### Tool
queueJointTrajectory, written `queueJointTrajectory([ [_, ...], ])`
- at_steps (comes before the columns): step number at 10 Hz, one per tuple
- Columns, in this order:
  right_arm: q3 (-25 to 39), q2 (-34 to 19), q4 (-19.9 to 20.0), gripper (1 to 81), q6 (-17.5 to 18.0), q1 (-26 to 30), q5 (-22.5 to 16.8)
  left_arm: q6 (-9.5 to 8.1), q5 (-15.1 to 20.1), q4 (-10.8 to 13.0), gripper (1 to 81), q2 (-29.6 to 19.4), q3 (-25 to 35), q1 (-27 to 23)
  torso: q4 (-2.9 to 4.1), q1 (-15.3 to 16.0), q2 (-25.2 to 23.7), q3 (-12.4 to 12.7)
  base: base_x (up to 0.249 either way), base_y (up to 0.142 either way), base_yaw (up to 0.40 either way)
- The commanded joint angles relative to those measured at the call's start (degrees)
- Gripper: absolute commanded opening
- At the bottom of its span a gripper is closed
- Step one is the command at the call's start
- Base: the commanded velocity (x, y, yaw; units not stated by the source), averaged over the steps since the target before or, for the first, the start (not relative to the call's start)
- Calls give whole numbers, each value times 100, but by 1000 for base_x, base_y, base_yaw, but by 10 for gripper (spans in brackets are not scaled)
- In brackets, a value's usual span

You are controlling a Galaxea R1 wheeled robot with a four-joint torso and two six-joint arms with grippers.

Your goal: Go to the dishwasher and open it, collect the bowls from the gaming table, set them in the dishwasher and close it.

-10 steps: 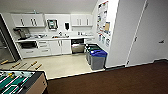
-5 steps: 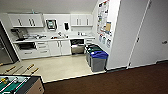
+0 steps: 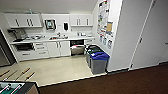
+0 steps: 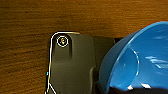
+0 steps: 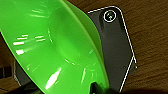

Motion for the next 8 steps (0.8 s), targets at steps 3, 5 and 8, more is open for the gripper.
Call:
queueJointTrajectory([
  [3,36,25,-29,10,-39,207,-446,11,196,62,10,-68,-3,-255,0,0,0,0,191,0,0],
  [5,36,25,-29,10,-31,216,-446,11,188,62,10,-77,-3,-255,0,2,0,0,174,0,0],
  [8,28,25,-29,10,-31,216,-446,11,188,54,10,-77,-3,-255,0,7,2,0,142,0,0],
])
